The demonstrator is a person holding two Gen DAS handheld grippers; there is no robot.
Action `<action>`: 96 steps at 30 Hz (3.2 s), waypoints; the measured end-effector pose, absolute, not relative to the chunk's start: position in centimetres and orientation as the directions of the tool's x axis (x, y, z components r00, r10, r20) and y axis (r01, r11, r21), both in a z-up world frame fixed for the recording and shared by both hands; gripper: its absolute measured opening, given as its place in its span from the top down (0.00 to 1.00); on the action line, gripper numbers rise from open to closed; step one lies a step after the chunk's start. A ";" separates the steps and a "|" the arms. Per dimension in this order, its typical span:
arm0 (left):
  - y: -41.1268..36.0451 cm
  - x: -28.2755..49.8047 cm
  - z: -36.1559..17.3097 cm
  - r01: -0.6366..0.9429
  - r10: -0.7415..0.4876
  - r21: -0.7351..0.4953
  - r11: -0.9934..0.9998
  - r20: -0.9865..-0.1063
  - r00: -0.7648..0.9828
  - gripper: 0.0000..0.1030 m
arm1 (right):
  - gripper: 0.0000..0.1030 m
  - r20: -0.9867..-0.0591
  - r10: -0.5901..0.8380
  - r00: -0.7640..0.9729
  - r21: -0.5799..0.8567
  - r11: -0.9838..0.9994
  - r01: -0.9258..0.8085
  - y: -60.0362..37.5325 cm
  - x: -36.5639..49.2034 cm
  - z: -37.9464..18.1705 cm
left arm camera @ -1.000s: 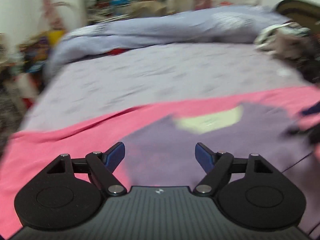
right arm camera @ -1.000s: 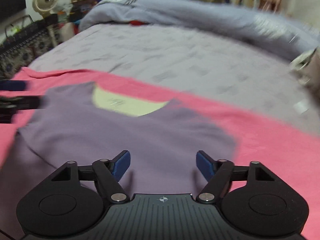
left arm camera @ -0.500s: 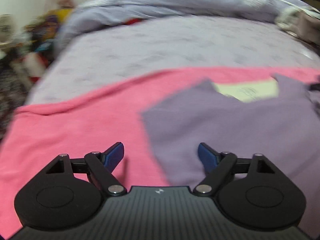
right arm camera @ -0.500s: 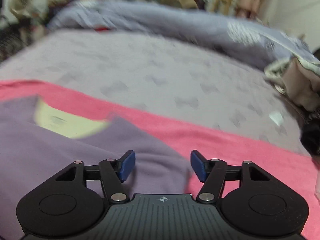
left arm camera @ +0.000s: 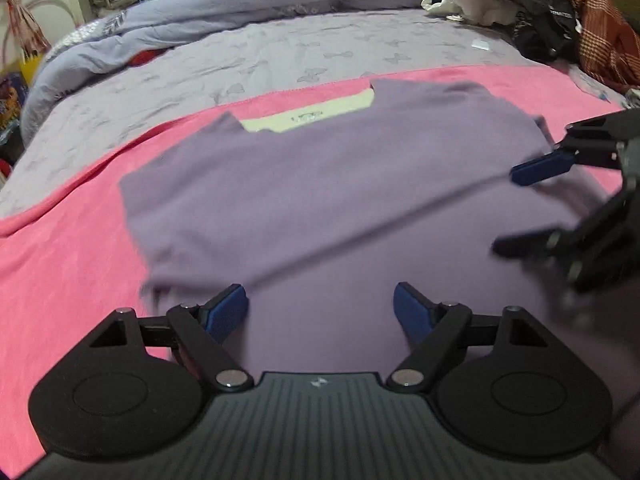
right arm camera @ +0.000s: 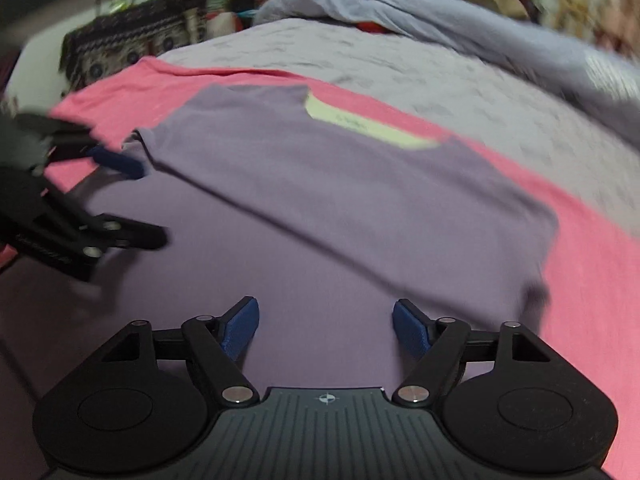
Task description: Fold clothes
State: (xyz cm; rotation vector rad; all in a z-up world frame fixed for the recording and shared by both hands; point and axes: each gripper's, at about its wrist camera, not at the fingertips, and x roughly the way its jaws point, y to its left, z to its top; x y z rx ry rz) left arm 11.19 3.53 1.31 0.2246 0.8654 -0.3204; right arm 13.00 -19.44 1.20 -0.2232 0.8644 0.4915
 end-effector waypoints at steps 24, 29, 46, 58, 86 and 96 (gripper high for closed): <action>6.5 0.0 1.3 0.292 -0.171 0.088 0.952 -0.638 0.751 0.17 | 0.13 -0.639 0.277 0.717 0.019 0.938 -0.346 -24.6 2.1 0.3; 7.6 -4.0 1.5 0.202 -0.155 0.001 0.979 -0.637 0.755 0.17 | 0.13 -0.627 0.254 0.736 0.028 0.952 -0.305 -25.0 -0.4 0.5; 4.1 -17.8 2.3 -0.001 0.027 0.038 0.999 -0.713 0.700 0.03 | 0.01 -0.668 0.168 0.725 0.056 0.983 -0.177 -26.1 -10.6 1.2; 4.3 -18.7 1.4 -0.005 0.018 0.021 1.000 -0.662 0.749 0.00 | 0.00 -0.581 0.234 0.779 0.029 0.963 -0.268 -27.4 -14.6 -0.2; 5.5 -21.2 1.6 0.019 0.027 0.064 0.998 -0.640 0.768 0.00 | 0.00 -0.516 0.107 0.850 -0.174 0.958 -0.226 -29.6 -19.6 -1.2; 4.8 -24.8 1.6 0.034 0.139 0.293 0.955 -0.547 0.826 0.00 | 0.00 -0.385 0.075 0.920 -0.239 0.954 -0.178 -29.0 -20.6 -0.6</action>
